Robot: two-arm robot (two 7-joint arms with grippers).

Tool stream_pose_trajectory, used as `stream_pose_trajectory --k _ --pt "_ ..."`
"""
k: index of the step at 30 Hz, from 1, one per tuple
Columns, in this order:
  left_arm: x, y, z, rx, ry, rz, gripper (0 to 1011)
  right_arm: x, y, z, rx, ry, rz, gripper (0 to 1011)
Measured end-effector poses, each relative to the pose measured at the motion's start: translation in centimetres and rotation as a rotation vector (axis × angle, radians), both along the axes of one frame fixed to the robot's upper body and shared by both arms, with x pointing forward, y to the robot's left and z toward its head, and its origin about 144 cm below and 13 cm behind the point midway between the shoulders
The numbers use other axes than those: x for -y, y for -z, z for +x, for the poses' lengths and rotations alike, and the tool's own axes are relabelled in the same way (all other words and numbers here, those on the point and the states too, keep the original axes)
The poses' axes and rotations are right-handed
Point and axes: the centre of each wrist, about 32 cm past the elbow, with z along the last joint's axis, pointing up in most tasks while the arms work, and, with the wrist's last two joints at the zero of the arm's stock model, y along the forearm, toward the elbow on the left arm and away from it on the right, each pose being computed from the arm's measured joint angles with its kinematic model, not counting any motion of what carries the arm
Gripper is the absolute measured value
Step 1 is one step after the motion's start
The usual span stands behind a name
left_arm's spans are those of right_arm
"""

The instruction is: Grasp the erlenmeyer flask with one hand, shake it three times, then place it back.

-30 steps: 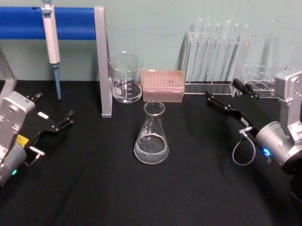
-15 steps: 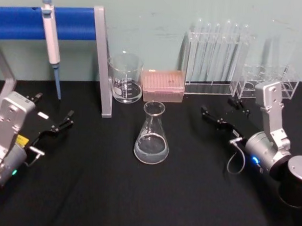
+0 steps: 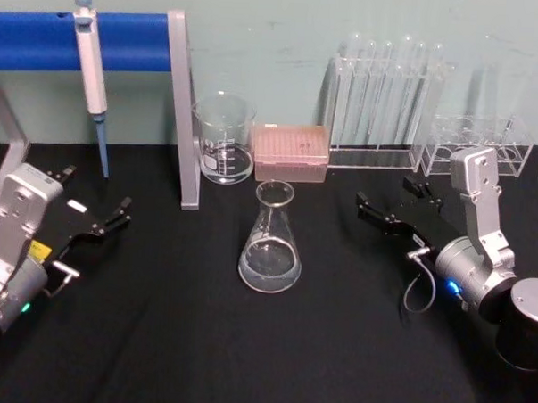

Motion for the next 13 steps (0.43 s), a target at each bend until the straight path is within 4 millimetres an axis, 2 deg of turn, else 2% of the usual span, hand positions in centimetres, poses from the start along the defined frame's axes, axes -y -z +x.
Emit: stream_pose_trajectory --k 13 --pt "0.0 0.0 0.0 0.0 0.0 0.0 1001 0.01 -0.06 -0.03 0.003 -0.001 0.002 1000"
